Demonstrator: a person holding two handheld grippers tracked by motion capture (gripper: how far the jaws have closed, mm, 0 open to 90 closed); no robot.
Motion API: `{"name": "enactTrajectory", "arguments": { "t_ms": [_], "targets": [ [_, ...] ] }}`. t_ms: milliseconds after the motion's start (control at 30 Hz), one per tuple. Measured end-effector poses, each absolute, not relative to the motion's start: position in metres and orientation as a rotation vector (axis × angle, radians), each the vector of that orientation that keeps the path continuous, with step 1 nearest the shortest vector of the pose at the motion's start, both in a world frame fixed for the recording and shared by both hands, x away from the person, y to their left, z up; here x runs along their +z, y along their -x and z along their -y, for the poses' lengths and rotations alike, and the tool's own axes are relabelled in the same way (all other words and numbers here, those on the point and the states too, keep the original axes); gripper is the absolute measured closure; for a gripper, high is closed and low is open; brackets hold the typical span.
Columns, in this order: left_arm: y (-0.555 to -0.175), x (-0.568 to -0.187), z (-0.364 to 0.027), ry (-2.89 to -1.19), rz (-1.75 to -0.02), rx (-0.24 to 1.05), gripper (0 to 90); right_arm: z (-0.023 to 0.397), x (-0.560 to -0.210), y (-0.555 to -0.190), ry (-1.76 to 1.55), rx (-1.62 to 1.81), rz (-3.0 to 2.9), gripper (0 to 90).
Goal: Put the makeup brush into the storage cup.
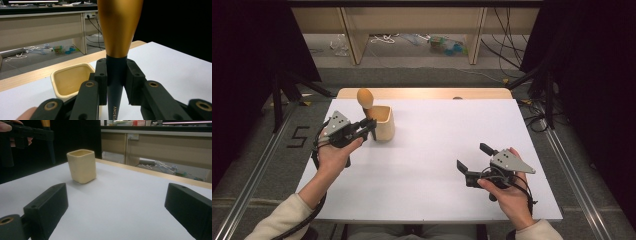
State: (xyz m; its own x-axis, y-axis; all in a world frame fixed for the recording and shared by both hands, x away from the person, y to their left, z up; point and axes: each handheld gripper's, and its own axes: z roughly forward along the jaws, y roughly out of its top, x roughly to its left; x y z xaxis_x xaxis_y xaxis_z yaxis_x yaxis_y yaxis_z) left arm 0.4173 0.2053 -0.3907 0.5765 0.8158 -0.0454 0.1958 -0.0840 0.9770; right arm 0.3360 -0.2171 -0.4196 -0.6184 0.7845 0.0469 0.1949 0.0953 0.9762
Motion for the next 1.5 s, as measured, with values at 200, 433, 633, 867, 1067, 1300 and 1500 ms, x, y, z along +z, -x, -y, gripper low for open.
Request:
{"name": "enactTrajectory", "arguments": {
  "t_ms": [200,433,633,867,1067,1300,1500],
  "targets": [
    [-0.42,-0.39,-0.205,-1.596,-0.875,0.648,74.3,0.218,-0.419,-0.335,-0.963,1.537,-1.889,5.7],
    [-0.423,-0.389,-0.206,-1.588,-0.885,0.652,74.3,0.218,-0.419,-0.335,-0.968,1.532,-1.895,5.7],
    [-0.425,-0.387,-0.206,-1.583,-0.887,0.656,74.3,0.218,-0.419,-0.335,-0.963,1.538,-1.89,5.7],
    [-0.428,-0.386,-0.206,-1.579,-0.887,0.662,74.3,0.218,-0.419,-0.335,-0.964,1.538,-1.89,5.7],
    [-0.431,-0.384,-0.206,-1.574,-0.889,0.666,74.3,0.218,-0.419,-0.336,-0.963,1.544,-1.89,5.7],
    [-0.434,-0.384,-0.206,-1.567,-0.897,0.667,74.3,0.217,-0.42,-0.336,-0.96,1.56,-1.889,5.7],
    [-0.436,-0.384,-0.206,-1.567,-0.901,0.671,74.3,0.217,-0.42,-0.336,-0.963,1.556,-1.886,5.7]
  ]
}}
